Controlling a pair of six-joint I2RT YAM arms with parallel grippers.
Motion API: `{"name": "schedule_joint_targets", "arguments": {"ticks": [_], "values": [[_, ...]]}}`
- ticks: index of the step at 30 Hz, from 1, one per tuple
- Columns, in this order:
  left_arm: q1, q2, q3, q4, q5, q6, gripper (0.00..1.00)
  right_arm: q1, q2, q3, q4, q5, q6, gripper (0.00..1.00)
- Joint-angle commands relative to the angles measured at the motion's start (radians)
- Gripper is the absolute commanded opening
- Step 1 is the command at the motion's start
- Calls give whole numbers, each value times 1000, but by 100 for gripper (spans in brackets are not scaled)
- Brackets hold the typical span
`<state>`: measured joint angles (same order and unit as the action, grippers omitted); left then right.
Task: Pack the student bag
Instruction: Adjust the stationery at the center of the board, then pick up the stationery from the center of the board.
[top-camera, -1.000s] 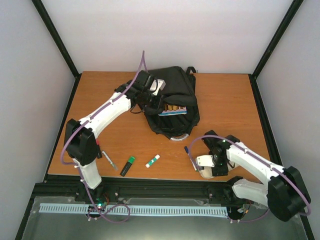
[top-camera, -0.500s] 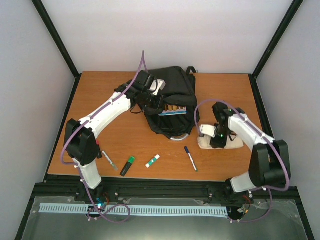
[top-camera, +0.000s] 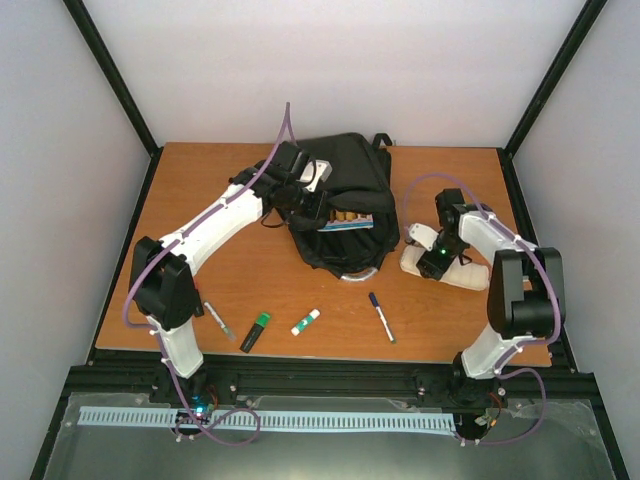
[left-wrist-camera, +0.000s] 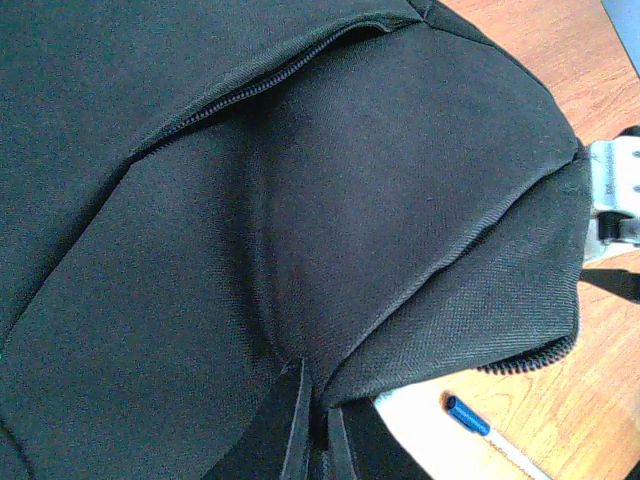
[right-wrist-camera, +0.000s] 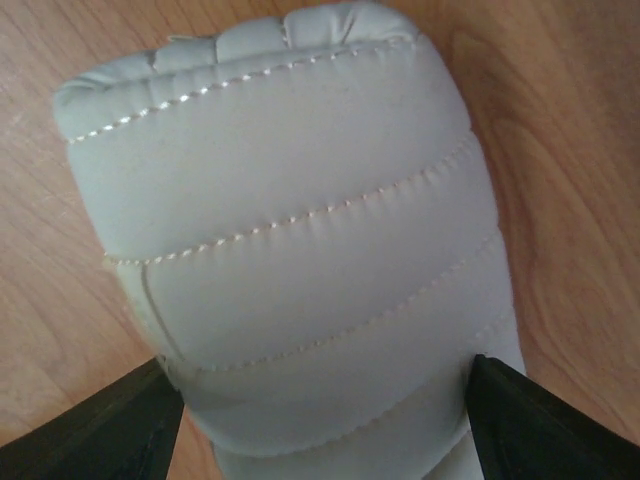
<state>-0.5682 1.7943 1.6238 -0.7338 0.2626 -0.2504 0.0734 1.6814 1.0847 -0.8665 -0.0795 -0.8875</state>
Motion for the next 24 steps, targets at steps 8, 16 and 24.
{"name": "schedule_joint_targets", "arguments": {"ticks": [8,16,24], "values": [[4,4,48,3,52,-10,1,-12,-285,-220,81,115,-127,84],[4,5,48,3,53,-10,1,-11,-366,-322,165,153,-217,68],[4,10,48,4,56,-12,1,-12,-284,-319,212,149,-226,67]]}}
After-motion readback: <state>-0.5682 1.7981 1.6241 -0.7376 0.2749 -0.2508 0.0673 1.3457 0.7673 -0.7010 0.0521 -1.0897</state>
